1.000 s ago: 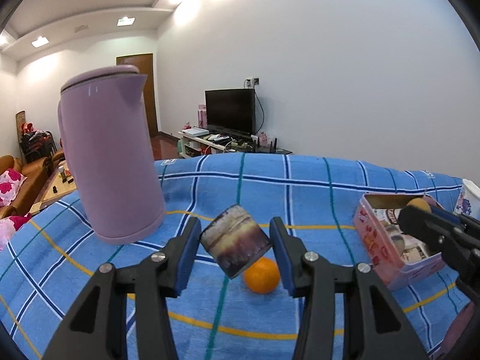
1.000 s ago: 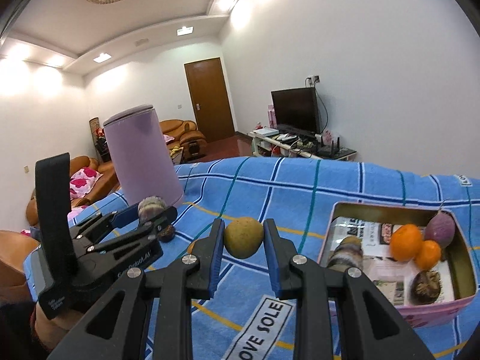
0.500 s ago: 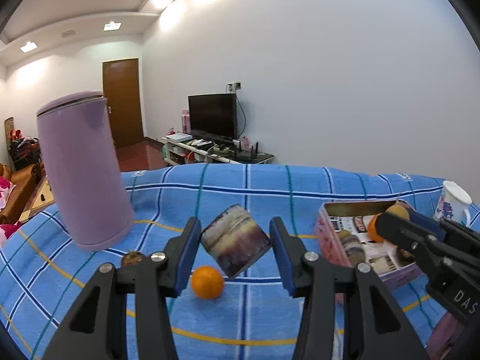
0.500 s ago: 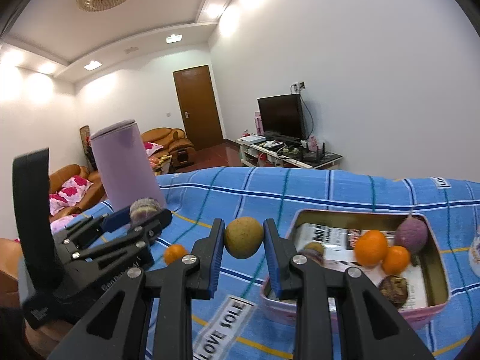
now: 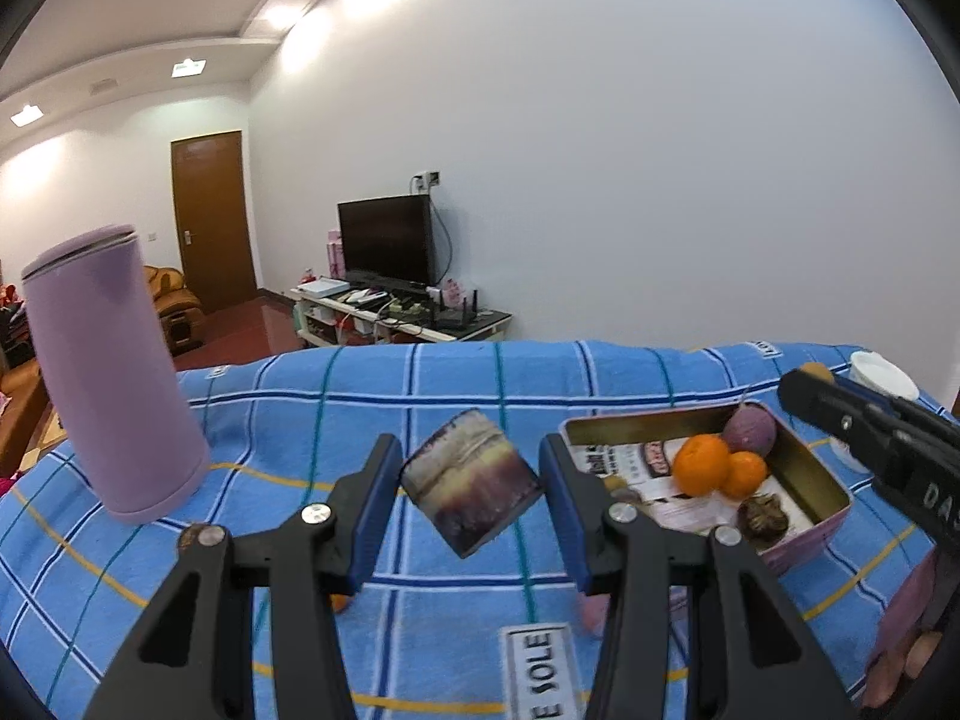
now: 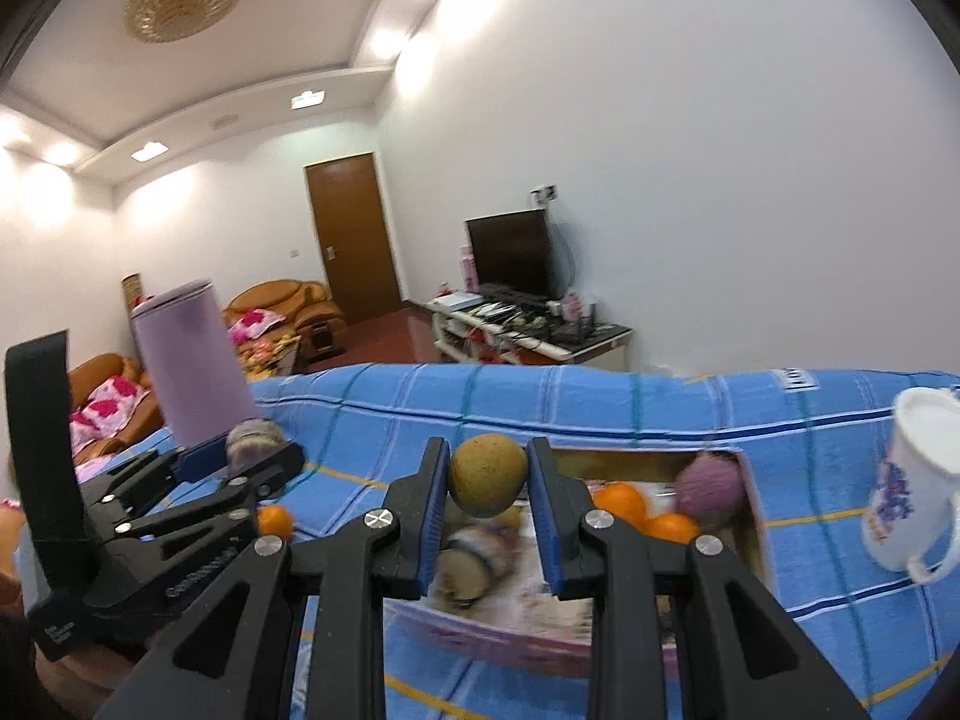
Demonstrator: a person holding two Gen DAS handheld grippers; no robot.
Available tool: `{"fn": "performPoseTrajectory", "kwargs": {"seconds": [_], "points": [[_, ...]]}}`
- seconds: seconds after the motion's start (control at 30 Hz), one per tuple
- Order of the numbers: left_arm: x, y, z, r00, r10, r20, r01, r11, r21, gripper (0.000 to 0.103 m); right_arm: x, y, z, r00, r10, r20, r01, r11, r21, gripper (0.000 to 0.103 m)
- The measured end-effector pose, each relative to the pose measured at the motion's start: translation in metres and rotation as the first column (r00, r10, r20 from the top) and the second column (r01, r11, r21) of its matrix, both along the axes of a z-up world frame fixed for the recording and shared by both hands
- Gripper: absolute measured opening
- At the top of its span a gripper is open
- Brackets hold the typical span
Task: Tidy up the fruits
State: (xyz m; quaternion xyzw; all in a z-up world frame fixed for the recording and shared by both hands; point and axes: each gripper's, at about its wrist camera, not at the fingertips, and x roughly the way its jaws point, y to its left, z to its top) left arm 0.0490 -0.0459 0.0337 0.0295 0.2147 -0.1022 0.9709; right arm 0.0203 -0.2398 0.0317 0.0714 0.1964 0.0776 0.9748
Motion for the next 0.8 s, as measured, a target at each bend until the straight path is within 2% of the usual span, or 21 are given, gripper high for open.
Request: {"fn": "performPoseTrajectory", "kwargs": {"seconds": [0.3,0.57,0.7,0.8], "points": [[0.005,-0.043,0.001,0.997,-0.072,-0.005,0.072,0.997,0.006,0.049,0.000,-0.058,0.002,0.994,-0.111,-0.006,0.111,0.993,0.026,0.028],[0.014,-0.088,-0.006,0.990,-0.135,-0.043,0.135,0.991,0.010,0.049,0.002,-0.081,-0.002,0.987,-0.157,-0.031,0.157,0.987,0.016,0.028],[0.016,-0.107,-0.015,0.985,-0.159,-0.071,0.162,0.986,0.034,0.049,0.003,-0.079,-0.005,0.987,-0.149,-0.061,0.148,0.989,-0.025,0.028],[0.016,-0.119,-0.021,0.983,-0.165,-0.080,0.170,0.983,0.064,0.049,0.006,-0.073,-0.013,0.984,-0.149,-0.095,0.140,0.985,-0.097,0.028]]}}
